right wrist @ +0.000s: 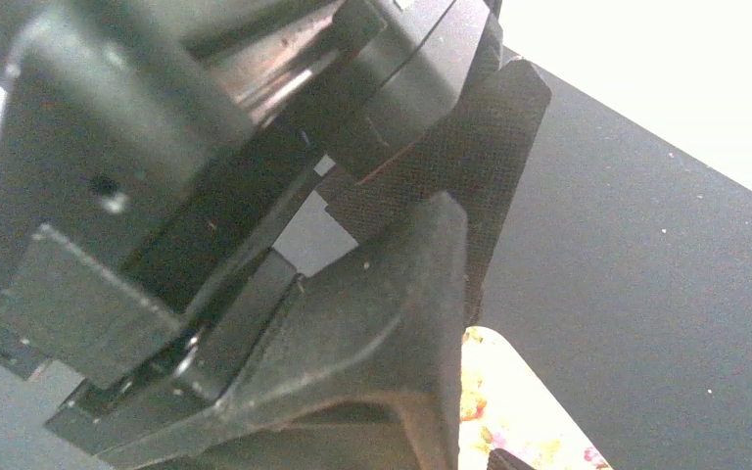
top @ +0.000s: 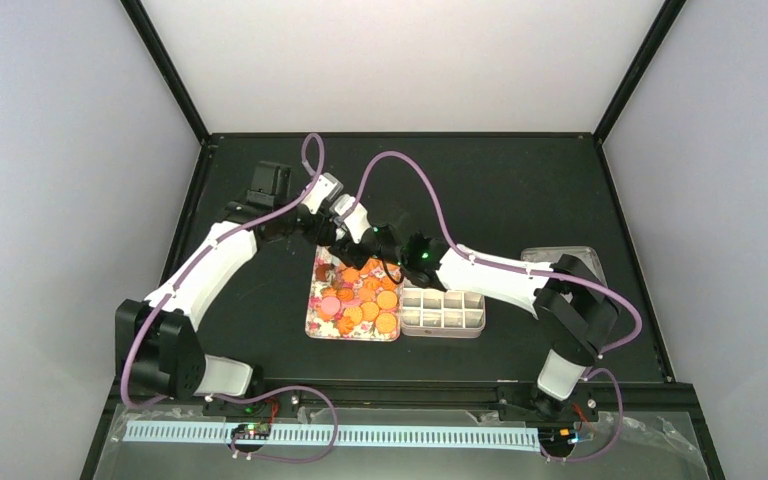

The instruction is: Pack the cookies

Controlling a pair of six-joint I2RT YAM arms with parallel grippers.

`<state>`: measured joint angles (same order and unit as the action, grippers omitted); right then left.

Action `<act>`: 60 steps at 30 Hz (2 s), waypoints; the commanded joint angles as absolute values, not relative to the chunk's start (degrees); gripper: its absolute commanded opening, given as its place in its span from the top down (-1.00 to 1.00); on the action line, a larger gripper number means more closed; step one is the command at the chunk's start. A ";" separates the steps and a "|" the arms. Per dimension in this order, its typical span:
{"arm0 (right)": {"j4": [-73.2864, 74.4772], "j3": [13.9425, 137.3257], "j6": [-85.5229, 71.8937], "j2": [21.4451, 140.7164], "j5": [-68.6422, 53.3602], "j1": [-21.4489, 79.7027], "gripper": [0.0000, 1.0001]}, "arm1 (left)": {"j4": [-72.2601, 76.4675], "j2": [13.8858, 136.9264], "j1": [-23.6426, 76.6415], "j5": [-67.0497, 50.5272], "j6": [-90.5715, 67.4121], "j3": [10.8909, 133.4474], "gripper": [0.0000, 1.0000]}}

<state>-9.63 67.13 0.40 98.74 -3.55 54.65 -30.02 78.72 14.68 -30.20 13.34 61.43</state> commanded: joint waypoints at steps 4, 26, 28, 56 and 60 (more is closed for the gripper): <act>-6.95 66.26 1.34 96.59 -3.63 54.83 -0.14 | -31.85 76.71 16.00 -28.43 15.42 61.35 -0.30; -9.36 60.35 3.27 90.99 -3.31 55.59 0.18 | -48.22 69.46 1.60 -23.53 26.84 64.03 -0.43; -11.00 58.80 2.96 90.62 -3.17 55.92 0.19 | -49.68 69.05 0.11 -22.94 29.04 63.82 -0.43; -17.31 59.66 5.39 91.28 5.24 53.25 0.33 | -52.03 69.24 -7.19 -27.81 28.50 62.23 -0.41; -17.36 58.40 4.45 91.76 4.55 52.83 0.33 | -52.27 68.69 -7.24 -28.97 28.81 61.58 -0.41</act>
